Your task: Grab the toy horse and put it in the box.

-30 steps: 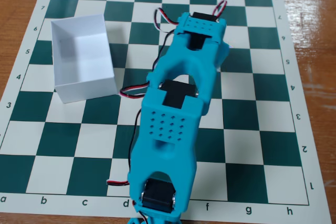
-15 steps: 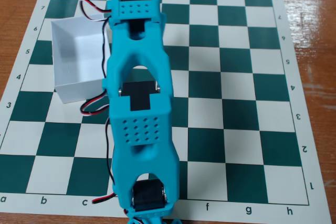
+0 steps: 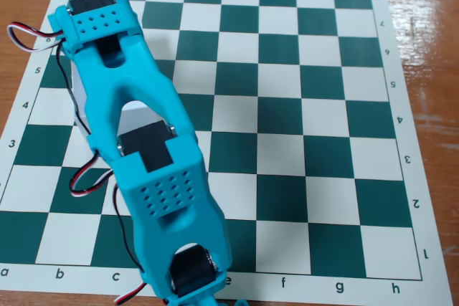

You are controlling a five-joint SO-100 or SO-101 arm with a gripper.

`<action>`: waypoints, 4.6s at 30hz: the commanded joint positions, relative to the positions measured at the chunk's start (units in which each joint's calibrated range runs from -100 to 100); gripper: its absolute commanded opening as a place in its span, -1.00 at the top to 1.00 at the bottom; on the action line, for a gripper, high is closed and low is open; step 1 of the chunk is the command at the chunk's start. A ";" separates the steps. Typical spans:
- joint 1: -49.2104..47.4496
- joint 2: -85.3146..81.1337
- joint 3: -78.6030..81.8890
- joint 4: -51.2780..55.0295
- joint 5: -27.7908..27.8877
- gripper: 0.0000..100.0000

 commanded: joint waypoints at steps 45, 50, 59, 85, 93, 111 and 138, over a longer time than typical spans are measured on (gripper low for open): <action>12.36 -50.37 52.28 -2.14 0.24 1.00; 15.64 -64.61 67.30 -1.31 0.09 1.00; 24.21 -90.99 94.71 0.44 0.29 1.00; 25.57 -112.84 103.63 24.02 -1.42 1.00; 24.71 -112.84 103.63 24.02 -1.37 1.00; 24.71 -112.84 103.63 24.02 -1.37 1.00; 24.71 -112.84 103.63 24.02 -1.37 1.00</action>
